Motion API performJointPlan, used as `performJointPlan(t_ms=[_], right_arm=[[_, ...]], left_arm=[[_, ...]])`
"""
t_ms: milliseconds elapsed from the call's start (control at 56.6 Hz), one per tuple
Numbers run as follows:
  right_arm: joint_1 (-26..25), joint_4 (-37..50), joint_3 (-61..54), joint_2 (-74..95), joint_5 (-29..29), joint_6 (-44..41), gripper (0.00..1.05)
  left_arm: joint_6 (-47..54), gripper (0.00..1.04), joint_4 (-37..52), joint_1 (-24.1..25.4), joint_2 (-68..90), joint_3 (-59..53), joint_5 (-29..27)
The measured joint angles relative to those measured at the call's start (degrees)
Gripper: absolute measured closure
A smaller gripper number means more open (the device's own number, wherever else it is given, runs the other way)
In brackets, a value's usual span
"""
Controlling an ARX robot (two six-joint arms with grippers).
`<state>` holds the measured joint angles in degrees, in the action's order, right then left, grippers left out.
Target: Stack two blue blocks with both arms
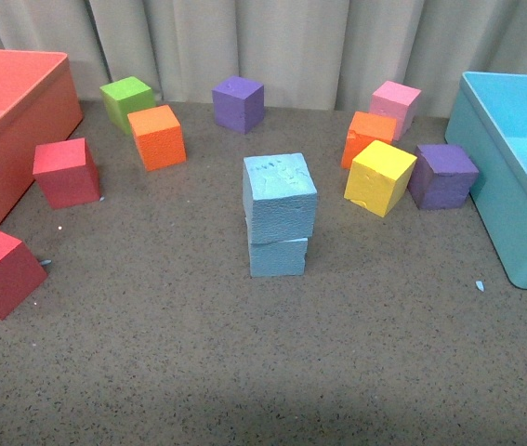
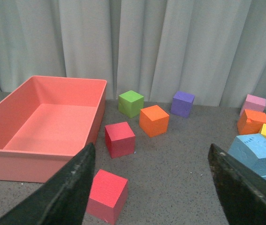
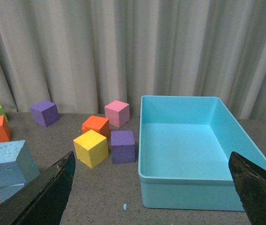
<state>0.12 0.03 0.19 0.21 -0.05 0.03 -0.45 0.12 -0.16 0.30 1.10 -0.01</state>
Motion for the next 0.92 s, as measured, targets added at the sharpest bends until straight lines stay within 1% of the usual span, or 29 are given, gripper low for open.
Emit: performJointPlan(t_ms=[159,229,918], right_arm=[[0.0,0.0,0.0,0.0,0.0,0.0,0.09],[0.0,0.0,0.0,0.0,0.0,0.0,0.09],[0.0,0.0,0.0,0.0,0.0,0.0,0.09]], left_arm=[[0.0,0.05,0.0,0.0,0.0,0.0,0.0],[0.1,0.07,0.0,0.0,0.0,0.0,0.0],[0.2,0.07,0.0,0.0,0.0,0.0,0.0]])
